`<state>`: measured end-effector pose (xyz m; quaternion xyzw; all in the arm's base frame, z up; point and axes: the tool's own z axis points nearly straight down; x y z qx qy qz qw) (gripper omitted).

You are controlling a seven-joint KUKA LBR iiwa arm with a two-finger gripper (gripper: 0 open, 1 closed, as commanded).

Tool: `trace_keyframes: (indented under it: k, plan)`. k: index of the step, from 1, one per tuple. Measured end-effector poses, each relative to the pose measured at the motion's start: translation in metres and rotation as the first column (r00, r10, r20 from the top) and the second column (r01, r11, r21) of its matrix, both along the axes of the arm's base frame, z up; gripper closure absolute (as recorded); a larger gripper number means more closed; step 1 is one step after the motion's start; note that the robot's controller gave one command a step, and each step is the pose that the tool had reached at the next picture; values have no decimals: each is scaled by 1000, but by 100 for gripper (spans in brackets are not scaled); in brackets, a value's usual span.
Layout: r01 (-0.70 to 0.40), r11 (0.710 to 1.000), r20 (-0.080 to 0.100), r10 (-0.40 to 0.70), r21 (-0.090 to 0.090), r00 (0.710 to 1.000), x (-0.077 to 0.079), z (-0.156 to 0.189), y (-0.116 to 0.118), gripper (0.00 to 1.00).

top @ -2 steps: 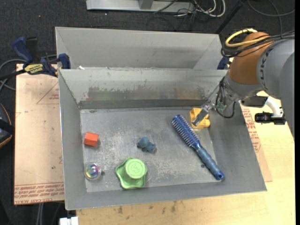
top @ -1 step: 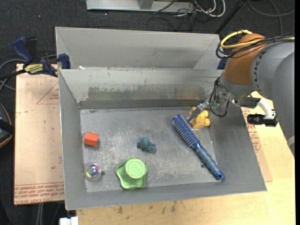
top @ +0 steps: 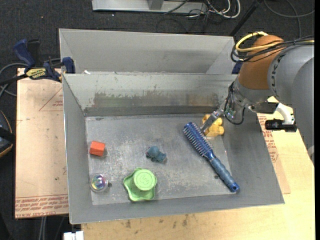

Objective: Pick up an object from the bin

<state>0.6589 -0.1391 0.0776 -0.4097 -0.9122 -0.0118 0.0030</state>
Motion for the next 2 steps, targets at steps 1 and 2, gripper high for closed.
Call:
trace_keyframes:
  k: [1,2]
  plan:
    - [1,1000,9,-1,-5,1000,1,0,-2,100]
    - [-2,1000,7,2,-26,1000,4,99,-1,100]
